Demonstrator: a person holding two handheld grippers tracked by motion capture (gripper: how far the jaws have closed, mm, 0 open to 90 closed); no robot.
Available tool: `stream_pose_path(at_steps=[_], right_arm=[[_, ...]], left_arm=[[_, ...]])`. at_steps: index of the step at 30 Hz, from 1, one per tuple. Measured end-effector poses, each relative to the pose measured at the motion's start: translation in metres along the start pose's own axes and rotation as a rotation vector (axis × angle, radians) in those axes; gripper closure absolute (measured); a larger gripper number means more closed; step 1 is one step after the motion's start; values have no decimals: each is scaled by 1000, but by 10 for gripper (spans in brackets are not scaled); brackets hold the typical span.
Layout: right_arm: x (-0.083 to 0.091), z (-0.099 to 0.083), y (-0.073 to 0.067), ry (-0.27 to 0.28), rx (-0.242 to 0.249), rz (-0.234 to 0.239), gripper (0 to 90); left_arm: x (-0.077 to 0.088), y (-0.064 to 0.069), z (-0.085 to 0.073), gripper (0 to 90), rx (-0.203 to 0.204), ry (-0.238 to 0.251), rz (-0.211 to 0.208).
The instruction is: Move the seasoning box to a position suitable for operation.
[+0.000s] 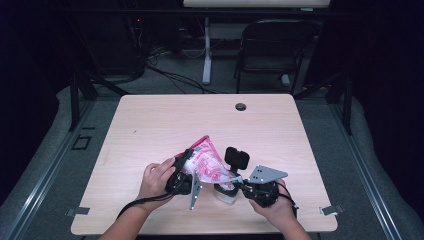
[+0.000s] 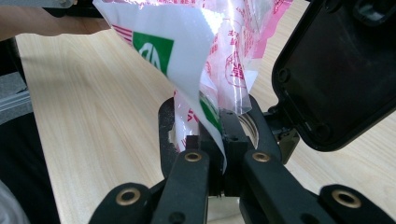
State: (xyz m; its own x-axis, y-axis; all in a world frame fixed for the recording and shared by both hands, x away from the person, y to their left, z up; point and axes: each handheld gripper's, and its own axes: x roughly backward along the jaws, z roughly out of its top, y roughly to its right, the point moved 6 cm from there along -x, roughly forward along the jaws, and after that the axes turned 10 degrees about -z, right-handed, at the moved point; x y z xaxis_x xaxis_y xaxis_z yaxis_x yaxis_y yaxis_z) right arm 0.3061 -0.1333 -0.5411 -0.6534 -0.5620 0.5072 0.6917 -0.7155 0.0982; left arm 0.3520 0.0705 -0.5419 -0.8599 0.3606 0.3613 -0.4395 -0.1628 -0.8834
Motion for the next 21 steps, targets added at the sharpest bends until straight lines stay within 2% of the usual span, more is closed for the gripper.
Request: stream_pose_path(at_steps=[5, 21], right_arm=[[0, 0, -1, -2, -3, 7, 900], [-5, -3, -1, -15, -8, 3, 900]], left_arm=[[1, -2, 2, 676, -25, 7, 22], [2, -3, 2, 676, -56, -10, 46]])
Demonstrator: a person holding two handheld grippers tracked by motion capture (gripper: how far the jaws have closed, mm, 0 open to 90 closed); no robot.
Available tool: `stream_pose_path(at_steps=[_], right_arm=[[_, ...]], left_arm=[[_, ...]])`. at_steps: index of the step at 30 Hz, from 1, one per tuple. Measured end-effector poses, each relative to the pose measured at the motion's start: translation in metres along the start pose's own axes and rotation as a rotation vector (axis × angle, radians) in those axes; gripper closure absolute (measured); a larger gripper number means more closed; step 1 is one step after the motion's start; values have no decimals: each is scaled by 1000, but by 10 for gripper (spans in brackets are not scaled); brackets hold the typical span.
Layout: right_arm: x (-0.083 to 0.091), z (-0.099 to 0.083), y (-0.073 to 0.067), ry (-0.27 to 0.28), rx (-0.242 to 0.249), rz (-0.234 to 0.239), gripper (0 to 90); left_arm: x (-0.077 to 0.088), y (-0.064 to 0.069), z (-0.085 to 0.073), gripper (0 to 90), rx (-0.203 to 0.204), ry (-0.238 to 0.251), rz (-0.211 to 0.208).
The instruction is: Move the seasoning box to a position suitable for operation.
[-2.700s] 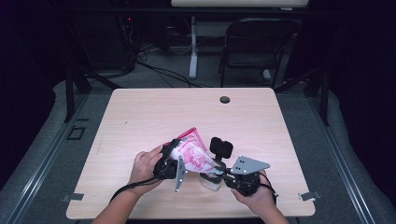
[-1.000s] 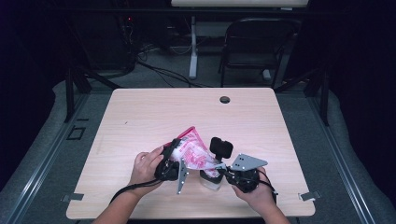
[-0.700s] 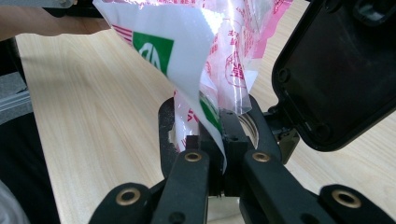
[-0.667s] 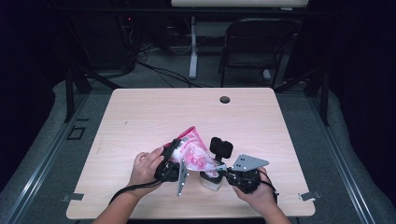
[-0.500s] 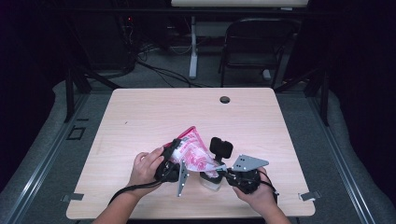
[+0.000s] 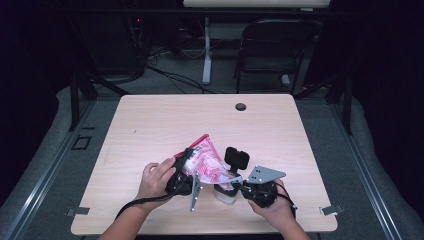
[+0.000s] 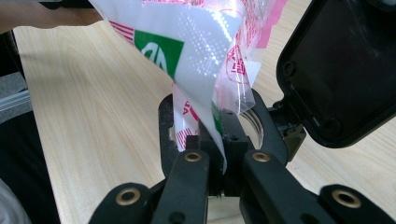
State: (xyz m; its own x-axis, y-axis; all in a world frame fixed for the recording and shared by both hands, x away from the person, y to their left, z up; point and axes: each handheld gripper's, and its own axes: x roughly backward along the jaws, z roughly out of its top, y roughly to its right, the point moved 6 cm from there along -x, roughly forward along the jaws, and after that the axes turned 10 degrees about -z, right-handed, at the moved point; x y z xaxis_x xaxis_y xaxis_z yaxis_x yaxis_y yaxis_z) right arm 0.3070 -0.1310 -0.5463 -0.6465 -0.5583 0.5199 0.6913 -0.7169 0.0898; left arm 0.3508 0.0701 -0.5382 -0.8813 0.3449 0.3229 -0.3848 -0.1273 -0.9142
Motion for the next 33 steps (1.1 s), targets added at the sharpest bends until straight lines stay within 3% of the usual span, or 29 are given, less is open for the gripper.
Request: stream_pose_path(at_steps=[33], right_arm=[[-4, -2, 0, -4, -8, -11, 900]], left_arm=[[2, -2, 2, 677, -36, -17, 19]])
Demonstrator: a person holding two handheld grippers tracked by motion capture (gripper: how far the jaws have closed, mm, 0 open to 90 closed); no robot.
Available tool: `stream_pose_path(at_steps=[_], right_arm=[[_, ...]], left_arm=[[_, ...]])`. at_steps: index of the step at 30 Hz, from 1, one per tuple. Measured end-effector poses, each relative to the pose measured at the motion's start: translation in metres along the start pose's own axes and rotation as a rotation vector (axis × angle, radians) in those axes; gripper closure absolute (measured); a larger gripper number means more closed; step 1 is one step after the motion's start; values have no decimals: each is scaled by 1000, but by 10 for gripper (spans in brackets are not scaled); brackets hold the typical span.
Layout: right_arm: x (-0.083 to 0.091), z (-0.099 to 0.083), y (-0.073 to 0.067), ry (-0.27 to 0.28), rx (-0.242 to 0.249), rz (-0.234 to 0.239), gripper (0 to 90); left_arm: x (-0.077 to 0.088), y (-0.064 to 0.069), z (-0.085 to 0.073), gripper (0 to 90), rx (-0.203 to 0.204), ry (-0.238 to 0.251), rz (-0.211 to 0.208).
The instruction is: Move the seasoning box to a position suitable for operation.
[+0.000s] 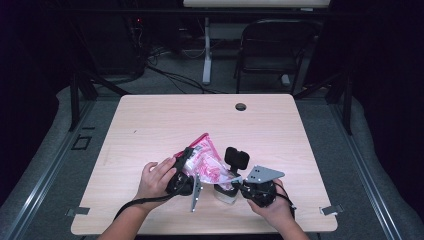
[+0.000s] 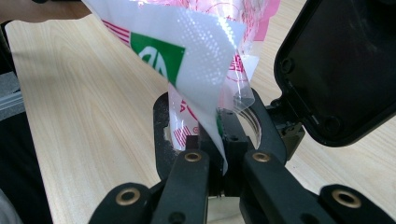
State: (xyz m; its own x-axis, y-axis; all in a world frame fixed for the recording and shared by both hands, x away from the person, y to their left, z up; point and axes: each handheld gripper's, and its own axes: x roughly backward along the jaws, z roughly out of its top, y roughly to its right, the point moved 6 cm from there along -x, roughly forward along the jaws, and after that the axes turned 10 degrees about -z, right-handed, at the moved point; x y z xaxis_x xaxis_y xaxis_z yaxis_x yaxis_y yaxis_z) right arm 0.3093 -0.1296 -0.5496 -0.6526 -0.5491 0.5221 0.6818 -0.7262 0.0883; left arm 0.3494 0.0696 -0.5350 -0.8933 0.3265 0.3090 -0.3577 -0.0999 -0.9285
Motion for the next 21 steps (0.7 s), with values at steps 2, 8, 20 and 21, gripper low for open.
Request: stream_pose_path(at_steps=[2, 8, 20, 21], right_arm=[[-1, 0, 0, -1, 0, 0, 900], [-1, 0, 1, -6, 2, -6, 900], [1, 1, 2, 9, -6, -12, 900], [1, 1, 2, 10, -6, -13, 900]], left_arm=[[0, 0, 0, 676, -2, -1, 2], [1, -2, 1, 676, -16, -3, 15], [2, -4, 2, 676, -29, -1, 31], [2, -5, 3, 676, -32, 6, 38]])
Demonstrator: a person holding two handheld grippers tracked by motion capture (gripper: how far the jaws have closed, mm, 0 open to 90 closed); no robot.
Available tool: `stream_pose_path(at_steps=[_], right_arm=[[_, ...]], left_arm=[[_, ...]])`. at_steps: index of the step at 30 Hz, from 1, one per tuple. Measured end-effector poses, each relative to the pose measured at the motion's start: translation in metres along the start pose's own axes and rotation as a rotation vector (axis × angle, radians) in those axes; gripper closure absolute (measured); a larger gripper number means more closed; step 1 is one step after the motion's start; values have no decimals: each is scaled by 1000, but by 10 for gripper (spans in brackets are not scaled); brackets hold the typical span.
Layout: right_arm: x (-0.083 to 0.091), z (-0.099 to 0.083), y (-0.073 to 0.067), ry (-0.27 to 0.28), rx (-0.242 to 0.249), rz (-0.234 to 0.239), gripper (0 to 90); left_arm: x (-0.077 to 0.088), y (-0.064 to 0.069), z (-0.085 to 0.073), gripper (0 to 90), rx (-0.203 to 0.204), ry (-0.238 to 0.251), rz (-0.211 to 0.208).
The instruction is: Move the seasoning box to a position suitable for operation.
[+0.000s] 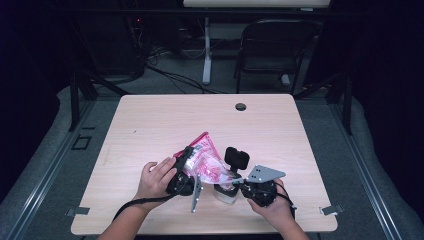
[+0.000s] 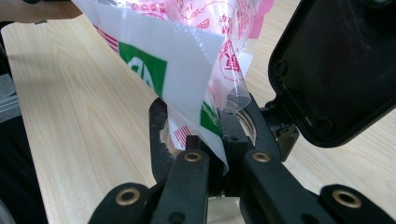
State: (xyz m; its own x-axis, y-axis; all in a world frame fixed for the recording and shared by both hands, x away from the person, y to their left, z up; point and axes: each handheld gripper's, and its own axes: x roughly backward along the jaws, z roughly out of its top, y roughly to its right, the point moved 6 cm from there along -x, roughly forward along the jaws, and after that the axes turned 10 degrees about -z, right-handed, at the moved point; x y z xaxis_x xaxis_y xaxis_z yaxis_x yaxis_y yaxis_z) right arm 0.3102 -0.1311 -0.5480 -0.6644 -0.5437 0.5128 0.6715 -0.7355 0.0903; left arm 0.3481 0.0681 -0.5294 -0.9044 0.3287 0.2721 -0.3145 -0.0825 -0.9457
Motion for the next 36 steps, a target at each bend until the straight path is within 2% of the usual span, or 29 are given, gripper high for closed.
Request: stream_pose_path(at_steps=[23, 29, 36], right_arm=[[3, -3, 0, -10, 2, -3, 900], [4, -4, 0, -9, 2, -7, 900], [6, -4, -1, -8, 3, -4, 900]], left_arm=[[2, -2, 6, 676, -6, 12, 5], [1, -4, 8, 677, -15, 34, 23], [3, -4, 9, 677, -16, 22, 18]])
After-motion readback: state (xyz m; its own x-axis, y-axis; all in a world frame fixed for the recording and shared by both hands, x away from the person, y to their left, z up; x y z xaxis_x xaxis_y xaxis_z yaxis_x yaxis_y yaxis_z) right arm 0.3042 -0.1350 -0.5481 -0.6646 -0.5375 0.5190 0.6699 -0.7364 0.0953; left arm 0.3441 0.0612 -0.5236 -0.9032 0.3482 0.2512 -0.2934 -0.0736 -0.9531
